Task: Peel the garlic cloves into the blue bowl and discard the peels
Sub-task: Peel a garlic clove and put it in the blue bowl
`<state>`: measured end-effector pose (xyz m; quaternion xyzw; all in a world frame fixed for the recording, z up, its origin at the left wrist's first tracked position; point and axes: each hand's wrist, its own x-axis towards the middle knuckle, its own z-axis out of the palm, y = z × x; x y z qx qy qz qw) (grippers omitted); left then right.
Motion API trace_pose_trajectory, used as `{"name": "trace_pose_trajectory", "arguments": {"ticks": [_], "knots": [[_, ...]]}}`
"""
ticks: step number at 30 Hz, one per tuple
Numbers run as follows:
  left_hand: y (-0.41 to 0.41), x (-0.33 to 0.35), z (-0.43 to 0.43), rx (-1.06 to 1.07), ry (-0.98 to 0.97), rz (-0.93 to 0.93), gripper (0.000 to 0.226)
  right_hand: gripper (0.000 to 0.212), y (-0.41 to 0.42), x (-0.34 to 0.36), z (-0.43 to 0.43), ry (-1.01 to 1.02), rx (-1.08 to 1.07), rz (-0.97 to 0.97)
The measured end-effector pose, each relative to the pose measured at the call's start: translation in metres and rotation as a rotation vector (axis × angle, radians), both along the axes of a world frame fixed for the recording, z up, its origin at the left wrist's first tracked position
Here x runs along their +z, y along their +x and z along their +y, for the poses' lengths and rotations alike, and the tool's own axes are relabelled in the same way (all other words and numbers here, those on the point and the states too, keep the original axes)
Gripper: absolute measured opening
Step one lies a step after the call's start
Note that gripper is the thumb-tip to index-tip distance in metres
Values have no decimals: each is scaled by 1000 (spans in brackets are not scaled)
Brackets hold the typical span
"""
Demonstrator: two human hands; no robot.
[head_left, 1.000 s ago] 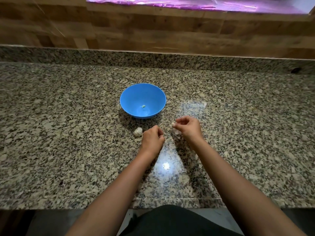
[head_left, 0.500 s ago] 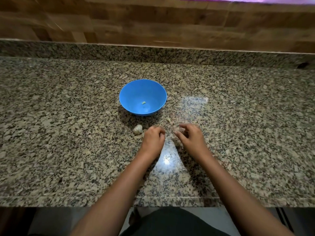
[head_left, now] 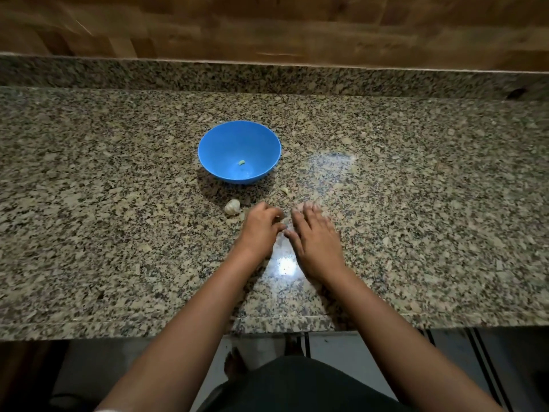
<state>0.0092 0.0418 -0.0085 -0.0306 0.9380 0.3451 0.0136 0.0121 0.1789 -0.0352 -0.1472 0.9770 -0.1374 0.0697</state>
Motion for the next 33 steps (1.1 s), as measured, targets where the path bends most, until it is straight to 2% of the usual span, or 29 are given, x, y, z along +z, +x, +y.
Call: {"name": "trace_pose_trajectory", "arguments": {"ticks": [3, 5, 10, 12, 14, 16, 18, 20, 25, 29, 33], "knots": [[2, 2, 5, -44, -66, 24, 19, 45, 12, 1, 8, -284, -22, -1], [8, 1, 10, -37, -70, 44, 18, 37, 25, 6, 12, -383, -48, 14], [36, 0, 30, -9, 6, 53, 21, 24, 47, 20, 24, -358, 37, 141], [44, 1, 32, 37, 57, 25, 21, 20, 48, 21, 26, -352, 39, 130], [50, 2, 27, 153, 198, -25, 18, 18, 47, 23, 21, -386, -9, 80], [59, 4, 14, 330, 405, -81, 16, 16, 46, 28, 9, -505, -128, -24], [70, 8, -2, 485, 666, -119, 15, 14, 43, 36, -11, -703, -242, -216], [85, 13, -23, 601, 904, -125, 13, 21, 45, 44, -37, -869, -287, -420], [143, 21, -101, 868, 1192, 50, 16, 24, 78, 65, -134, -1000, -118, -753], [222, 24, -176, 1111, 1298, 276, 18, 23, 135, 62, -231, -942, 2, -984], [315, 13, -255, 1285, 1211, 334, 21, 20, 208, 46, -329, -844, 125, -1116]]}}
